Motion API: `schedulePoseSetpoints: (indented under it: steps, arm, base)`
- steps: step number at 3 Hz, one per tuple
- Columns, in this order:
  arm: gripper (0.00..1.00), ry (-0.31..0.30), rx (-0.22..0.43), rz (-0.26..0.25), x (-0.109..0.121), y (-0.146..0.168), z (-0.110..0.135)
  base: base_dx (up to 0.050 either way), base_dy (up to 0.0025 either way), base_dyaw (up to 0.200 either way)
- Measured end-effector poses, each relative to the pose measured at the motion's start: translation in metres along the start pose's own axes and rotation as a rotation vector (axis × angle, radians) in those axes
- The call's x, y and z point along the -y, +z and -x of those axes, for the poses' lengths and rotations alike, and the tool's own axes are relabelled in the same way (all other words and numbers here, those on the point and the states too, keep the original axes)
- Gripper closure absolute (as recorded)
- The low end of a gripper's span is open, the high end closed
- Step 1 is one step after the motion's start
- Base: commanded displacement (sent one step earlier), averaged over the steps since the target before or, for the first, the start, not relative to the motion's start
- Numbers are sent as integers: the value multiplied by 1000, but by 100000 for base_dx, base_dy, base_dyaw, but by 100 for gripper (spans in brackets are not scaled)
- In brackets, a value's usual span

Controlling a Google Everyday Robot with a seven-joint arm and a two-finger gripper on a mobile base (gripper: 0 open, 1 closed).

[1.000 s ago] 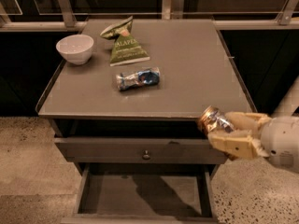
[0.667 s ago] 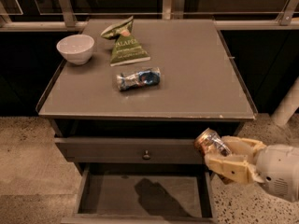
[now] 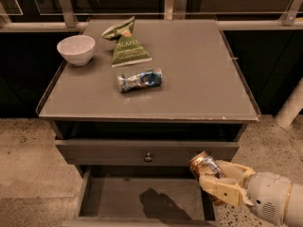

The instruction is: Place orange can into middle drawer

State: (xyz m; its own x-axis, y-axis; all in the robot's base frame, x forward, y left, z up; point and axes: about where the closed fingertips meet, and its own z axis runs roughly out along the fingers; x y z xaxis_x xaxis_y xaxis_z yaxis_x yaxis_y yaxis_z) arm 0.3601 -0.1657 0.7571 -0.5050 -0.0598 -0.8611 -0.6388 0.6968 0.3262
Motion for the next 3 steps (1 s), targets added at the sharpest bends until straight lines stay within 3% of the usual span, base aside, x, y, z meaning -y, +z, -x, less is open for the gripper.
schedulePoseSetpoints:
  steps: [1,3]
  arm:
    - [100,57,22,22,13,9,-22]
    - [100,253,93,63,75,58,-109]
  base:
    - [0,0,0]
    - [0,0,0]
